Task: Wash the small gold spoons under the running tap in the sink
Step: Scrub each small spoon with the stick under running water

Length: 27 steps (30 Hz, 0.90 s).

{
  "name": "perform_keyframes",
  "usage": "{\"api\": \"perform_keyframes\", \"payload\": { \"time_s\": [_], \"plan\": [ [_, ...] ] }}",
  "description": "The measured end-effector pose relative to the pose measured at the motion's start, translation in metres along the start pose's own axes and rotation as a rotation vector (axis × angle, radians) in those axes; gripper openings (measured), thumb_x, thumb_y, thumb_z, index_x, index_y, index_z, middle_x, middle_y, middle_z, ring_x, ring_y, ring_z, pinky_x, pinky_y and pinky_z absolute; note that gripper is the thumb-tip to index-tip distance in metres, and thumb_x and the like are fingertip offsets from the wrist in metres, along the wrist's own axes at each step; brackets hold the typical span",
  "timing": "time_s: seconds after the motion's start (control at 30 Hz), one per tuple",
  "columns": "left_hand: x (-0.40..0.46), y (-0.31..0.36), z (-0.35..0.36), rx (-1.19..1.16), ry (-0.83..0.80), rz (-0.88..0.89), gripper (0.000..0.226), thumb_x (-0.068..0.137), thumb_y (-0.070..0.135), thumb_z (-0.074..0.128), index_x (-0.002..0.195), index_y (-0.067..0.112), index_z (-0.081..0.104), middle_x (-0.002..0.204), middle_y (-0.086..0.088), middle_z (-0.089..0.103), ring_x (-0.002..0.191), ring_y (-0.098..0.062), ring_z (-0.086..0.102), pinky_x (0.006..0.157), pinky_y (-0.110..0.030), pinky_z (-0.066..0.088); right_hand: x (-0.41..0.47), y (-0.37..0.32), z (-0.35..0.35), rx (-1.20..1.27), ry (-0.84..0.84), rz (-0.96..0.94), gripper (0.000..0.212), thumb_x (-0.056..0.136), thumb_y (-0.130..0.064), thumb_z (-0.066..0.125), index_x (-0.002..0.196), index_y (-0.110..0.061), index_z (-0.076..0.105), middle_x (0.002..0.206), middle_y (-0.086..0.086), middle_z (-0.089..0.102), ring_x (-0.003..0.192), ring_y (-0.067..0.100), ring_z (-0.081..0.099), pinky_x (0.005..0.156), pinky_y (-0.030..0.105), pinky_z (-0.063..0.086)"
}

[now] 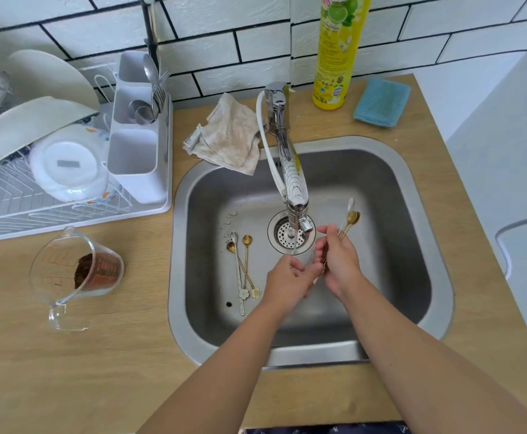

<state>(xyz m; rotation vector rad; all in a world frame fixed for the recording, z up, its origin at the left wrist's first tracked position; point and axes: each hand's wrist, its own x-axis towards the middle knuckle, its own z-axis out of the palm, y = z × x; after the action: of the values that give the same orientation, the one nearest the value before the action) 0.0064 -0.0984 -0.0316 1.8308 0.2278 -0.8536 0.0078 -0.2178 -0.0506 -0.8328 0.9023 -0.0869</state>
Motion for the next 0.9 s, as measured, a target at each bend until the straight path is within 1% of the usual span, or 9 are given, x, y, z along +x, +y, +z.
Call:
{"api": "perform_keyframes", "payload": {
  "time_s": [0.07, 0.1, 0.2, 0.23, 0.3, 0.47, 0.7, 0.83, 0.9],
  "plan": [
    [0.003, -0.005, -0.018, 0.169, 0.047, 0.061, 0.043, 0.077, 0.055, 0.076, 0.088, 0.02, 0.054, 0.072, 0.001, 0.066, 0.058, -0.009, 0.058, 0.056, -0.022, 0.046, 0.003, -0.002, -0.002, 0.064, 0.015, -0.013, 0.025, 0.111, -0.028, 0.045, 0.098, -0.013, 0.06, 0.064, -0.001, 0.051, 0.041, 0.007, 0.033, 0.038, 0.02, 0.027],
    [0.008, -0.009, -0.029, 0.306, 0.12, 0.111, 0.039, 0.08, 0.052, 0.074, 0.089, 0.019, 0.055, 0.073, 0.002, 0.065, 0.065, -0.011, 0.059, 0.059, -0.021, 0.044, 0.004, -0.003, -0.003, 0.091, 0.016, -0.013, 0.025, 0.111, -0.028, 0.045, 0.098, -0.013, 0.06, 0.067, 0.0, 0.053, 0.04, 0.006, 0.032, 0.036, 0.019, 0.025],
    [0.023, -0.021, -0.061, 0.655, 0.389, 0.246, 0.02, 0.095, 0.023, 0.062, 0.105, 0.007, 0.057, 0.106, -0.013, 0.059, 0.098, -0.03, 0.056, 0.084, -0.034, 0.042, 0.005, -0.004, -0.006, 0.14, -0.031, 0.052, 0.028, 0.11, -0.031, 0.046, 0.097, -0.012, 0.062, 0.075, 0.001, 0.065, 0.036, 0.004, 0.026, 0.033, 0.018, 0.021],
    [0.026, -0.025, -0.068, 0.724, 0.439, 0.235, 0.02, 0.096, 0.016, 0.058, 0.112, 0.003, 0.055, 0.116, -0.018, 0.054, 0.105, -0.034, 0.052, 0.091, -0.038, 0.04, 0.005, -0.004, -0.005, 0.138, -0.057, 0.087, 0.027, 0.109, -0.032, 0.048, 0.096, -0.013, 0.062, 0.078, 0.001, 0.069, 0.035, 0.004, 0.024, 0.033, 0.018, 0.019],
    [0.031, -0.029, -0.074, 0.817, 0.462, 0.146, 0.023, 0.097, 0.007, 0.051, 0.119, 0.0, 0.049, 0.125, -0.02, 0.048, 0.112, -0.036, 0.048, 0.096, -0.042, 0.041, 0.004, -0.006, -0.005, 0.113, -0.096, 0.146, 0.023, 0.107, -0.032, 0.053, 0.095, -0.014, 0.061, 0.084, 0.001, 0.076, 0.034, 0.004, 0.02, 0.031, 0.018, 0.018],
    [0.033, -0.03, -0.076, 0.85, 0.43, 0.02, 0.035, 0.089, -0.011, 0.045, 0.122, 0.001, 0.045, 0.127, -0.02, 0.049, 0.113, -0.037, 0.051, 0.094, -0.043, 0.044, 0.001, -0.007, -0.005, 0.112, -0.148, 0.191, 0.021, 0.105, -0.034, 0.056, 0.095, -0.016, 0.059, 0.082, 0.002, 0.078, 0.031, 0.003, 0.021, 0.029, 0.017, 0.018],
    [0.033, -0.03, -0.085, 0.714, 0.476, -0.061, 0.023, 0.096, -0.004, 0.039, 0.116, -0.003, 0.049, 0.122, -0.024, 0.055, 0.112, -0.04, 0.056, 0.089, -0.045, 0.047, 0.001, -0.007, -0.005, 0.073, -0.151, 0.182, 0.023, 0.104, -0.035, 0.057, 0.095, -0.015, 0.061, 0.082, 0.002, 0.077, 0.033, 0.003, 0.022, 0.03, 0.017, 0.018],
    [0.031, -0.029, -0.084, 0.736, 0.504, 0.048, 0.023, 0.099, 0.004, 0.045, 0.118, -0.005, 0.054, 0.12, -0.025, 0.055, 0.11, -0.038, 0.054, 0.091, -0.043, 0.045, 0.002, -0.006, -0.005, 0.065, -0.148, 0.182, 0.023, 0.103, -0.035, 0.058, 0.094, -0.015, 0.061, 0.085, 0.003, 0.078, 0.033, 0.003, 0.022, 0.03, 0.018, 0.018],
    [0.028, -0.028, -0.081, 0.652, 0.535, 0.137, 0.026, 0.099, 0.007, 0.046, 0.119, -0.002, 0.059, 0.116, -0.023, 0.058, 0.108, -0.037, 0.055, 0.092, -0.041, 0.043, 0.002, -0.006, -0.005, 0.063, -0.14, 0.178, 0.022, 0.103, -0.035, 0.059, 0.095, -0.014, 0.061, 0.085, 0.004, 0.078, 0.033, 0.003, 0.021, 0.03, 0.018, 0.017]
  ]
}}
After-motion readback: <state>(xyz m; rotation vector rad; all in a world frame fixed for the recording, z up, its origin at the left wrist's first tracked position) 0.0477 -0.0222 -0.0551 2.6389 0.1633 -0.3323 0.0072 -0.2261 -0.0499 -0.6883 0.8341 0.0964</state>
